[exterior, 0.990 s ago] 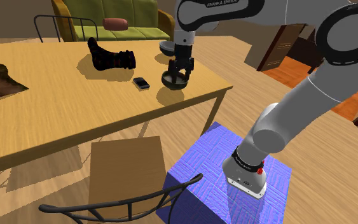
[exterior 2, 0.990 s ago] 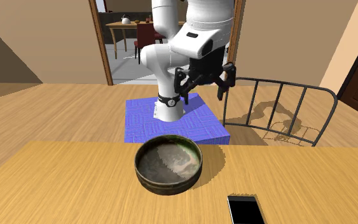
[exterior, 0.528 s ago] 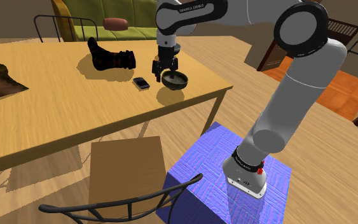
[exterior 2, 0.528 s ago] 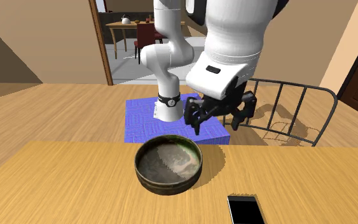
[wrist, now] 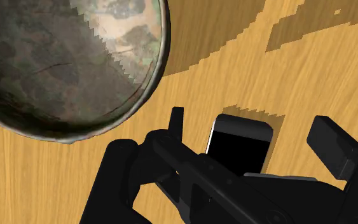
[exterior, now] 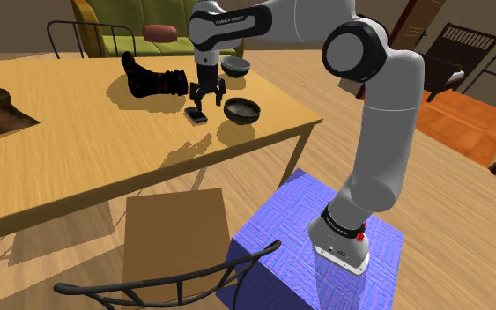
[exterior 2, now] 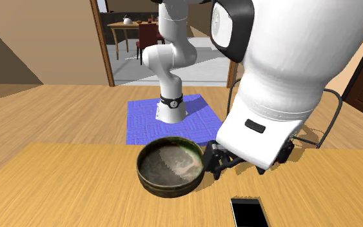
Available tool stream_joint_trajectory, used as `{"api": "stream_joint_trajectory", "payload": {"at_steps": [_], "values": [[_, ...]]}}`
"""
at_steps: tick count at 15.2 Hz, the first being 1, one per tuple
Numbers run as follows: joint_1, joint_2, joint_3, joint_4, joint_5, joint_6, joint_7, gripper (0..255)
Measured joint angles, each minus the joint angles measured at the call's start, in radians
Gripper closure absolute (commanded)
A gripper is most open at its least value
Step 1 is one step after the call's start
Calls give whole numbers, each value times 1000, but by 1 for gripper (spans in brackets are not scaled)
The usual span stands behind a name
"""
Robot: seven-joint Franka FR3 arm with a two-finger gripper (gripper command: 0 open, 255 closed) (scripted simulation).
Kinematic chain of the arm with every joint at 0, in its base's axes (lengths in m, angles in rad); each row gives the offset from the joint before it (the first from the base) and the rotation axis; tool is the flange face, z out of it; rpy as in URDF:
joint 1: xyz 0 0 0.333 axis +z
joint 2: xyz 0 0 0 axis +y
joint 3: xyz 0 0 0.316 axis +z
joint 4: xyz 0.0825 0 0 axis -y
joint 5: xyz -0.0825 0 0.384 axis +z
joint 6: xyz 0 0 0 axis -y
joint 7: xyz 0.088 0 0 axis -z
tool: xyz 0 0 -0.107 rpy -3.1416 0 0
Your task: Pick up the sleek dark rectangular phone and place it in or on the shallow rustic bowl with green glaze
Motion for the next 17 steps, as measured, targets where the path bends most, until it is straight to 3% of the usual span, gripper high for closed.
{"api": "stream_joint_trajectory", "payload": {"at_steps": [5,7,17], "values": [[2,244,0,335,-9,-88,15,0],[2,303,0,411,-10,-105,18,0],[4,305,0,318,-10,-10,15,0]]}}
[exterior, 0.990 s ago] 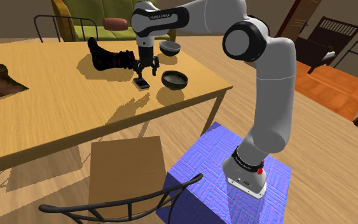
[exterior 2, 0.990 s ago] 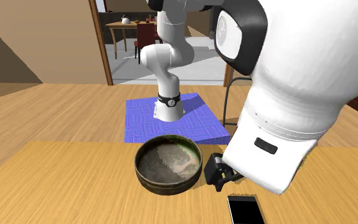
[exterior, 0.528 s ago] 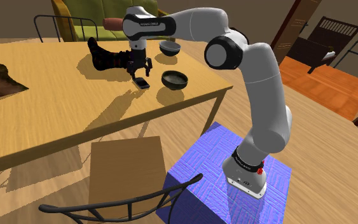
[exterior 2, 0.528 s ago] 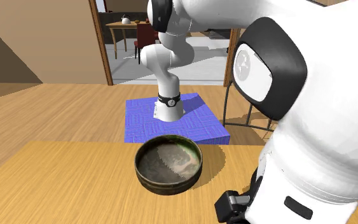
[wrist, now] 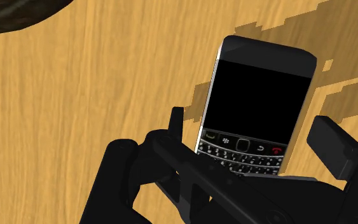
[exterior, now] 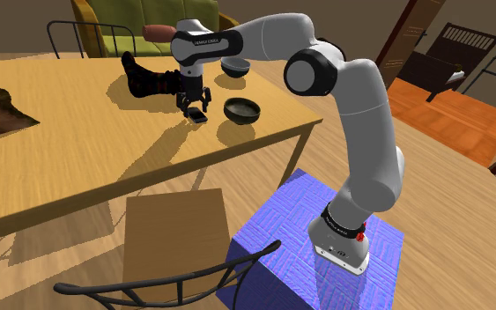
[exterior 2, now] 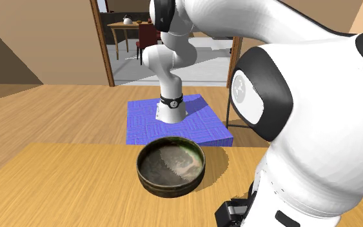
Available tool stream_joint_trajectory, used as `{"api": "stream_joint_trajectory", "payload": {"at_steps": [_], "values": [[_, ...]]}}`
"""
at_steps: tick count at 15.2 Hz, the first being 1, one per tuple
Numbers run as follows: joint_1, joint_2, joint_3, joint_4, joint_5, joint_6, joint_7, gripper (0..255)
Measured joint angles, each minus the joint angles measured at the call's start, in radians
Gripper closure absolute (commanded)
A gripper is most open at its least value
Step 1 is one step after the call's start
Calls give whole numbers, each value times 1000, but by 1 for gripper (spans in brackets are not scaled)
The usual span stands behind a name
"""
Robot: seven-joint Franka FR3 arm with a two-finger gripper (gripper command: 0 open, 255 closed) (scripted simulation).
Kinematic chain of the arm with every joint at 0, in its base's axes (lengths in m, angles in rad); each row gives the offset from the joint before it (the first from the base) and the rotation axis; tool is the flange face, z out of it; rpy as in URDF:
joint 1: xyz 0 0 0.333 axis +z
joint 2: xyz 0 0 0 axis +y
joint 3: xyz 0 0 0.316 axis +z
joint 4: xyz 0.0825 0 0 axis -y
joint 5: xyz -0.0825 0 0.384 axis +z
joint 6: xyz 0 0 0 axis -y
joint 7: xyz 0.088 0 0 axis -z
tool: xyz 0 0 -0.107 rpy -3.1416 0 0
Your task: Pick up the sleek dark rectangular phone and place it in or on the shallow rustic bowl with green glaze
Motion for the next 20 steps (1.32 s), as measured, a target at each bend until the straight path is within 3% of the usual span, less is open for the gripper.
{"api": "stream_joint_trajectory", "payload": {"at_steps": [3,4,14,20], "values": [[0,-1,0,-2,0,2,0,0],[0,-1,0,-2,0,2,0,255],[0,-1,0,0,0,0,0,255],[-1,-20,-1,31,-1,-51,1,255]]}}
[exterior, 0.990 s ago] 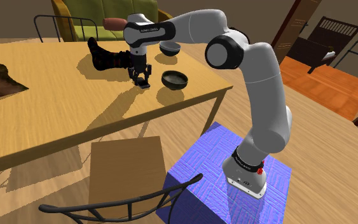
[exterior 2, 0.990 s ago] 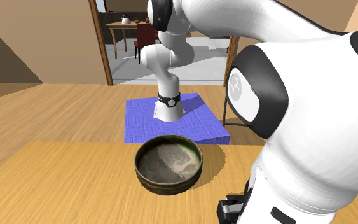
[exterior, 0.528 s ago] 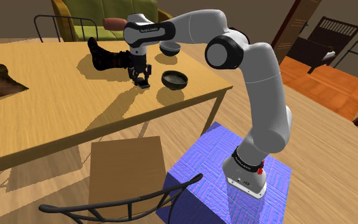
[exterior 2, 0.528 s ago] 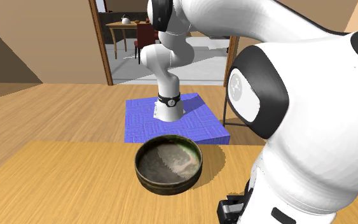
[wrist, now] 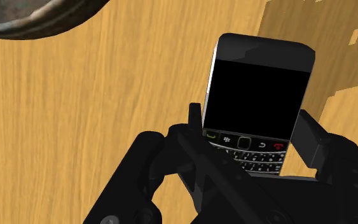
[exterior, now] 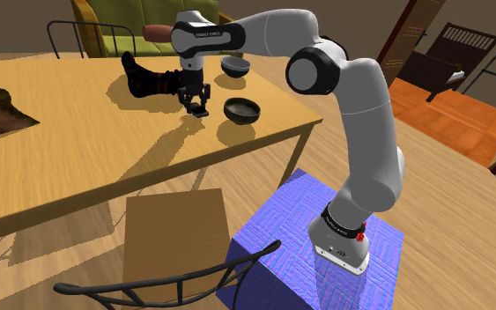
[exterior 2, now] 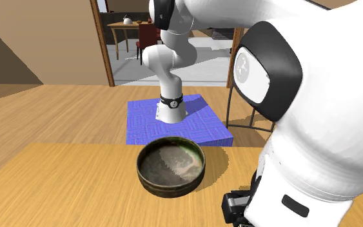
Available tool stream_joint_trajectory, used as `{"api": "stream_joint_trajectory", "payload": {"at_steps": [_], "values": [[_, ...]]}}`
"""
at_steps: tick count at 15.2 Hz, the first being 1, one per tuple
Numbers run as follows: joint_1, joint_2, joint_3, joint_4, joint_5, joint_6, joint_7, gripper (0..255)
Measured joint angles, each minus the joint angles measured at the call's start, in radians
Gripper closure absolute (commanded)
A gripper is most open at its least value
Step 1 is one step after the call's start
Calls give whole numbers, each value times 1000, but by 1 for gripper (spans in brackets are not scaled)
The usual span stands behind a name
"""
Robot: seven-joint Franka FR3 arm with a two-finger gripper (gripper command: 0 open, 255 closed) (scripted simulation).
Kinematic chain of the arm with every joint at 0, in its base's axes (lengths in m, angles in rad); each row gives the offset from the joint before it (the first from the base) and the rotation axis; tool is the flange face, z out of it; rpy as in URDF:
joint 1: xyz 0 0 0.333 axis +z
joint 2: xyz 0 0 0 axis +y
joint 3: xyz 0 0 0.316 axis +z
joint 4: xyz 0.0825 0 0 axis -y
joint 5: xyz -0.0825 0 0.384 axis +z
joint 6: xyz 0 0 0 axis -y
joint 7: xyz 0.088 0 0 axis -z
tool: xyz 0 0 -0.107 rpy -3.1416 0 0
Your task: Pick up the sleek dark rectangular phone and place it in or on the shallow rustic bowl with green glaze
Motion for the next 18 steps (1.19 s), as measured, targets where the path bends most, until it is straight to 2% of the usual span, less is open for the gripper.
{"api": "stream_joint_trajectory", "payload": {"at_steps": [9,18], "values": [[-1,-19,0,90,-1,-109,5,255],[-4,2,0,247,-1,-244,9,255]]}}
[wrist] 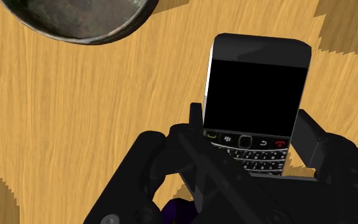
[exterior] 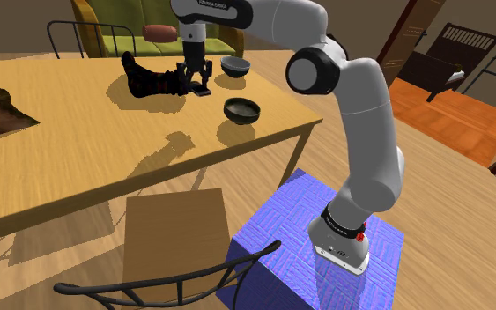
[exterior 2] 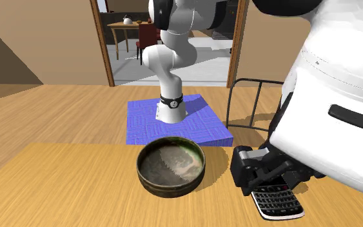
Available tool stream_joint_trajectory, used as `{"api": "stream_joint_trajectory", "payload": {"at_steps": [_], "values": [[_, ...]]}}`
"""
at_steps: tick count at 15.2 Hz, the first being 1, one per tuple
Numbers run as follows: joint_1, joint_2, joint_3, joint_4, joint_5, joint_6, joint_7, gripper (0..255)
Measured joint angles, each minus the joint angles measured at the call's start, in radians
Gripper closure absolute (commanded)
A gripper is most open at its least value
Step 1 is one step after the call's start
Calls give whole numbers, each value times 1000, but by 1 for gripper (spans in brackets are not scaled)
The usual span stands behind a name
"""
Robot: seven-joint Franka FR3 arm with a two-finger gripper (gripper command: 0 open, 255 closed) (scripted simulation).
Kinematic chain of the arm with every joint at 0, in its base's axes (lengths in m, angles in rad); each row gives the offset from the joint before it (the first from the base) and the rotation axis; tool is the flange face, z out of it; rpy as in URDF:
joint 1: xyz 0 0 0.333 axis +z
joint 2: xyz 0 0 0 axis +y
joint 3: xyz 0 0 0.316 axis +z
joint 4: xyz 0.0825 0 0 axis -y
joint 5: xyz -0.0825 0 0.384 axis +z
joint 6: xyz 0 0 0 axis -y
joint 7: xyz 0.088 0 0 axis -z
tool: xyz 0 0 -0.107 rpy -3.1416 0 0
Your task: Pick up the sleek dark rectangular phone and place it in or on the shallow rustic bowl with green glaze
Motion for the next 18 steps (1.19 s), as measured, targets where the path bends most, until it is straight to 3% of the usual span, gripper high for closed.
{"api": "stream_joint_trajectory", "payload": {"at_steps": [5,11,18], "values": [[-2,33,1,126,1,-93,4,255],[-41,-224,-20,-274,-10,47,-64,255],[-100,-458,-59,-608,-33,145,-166,255]]}}
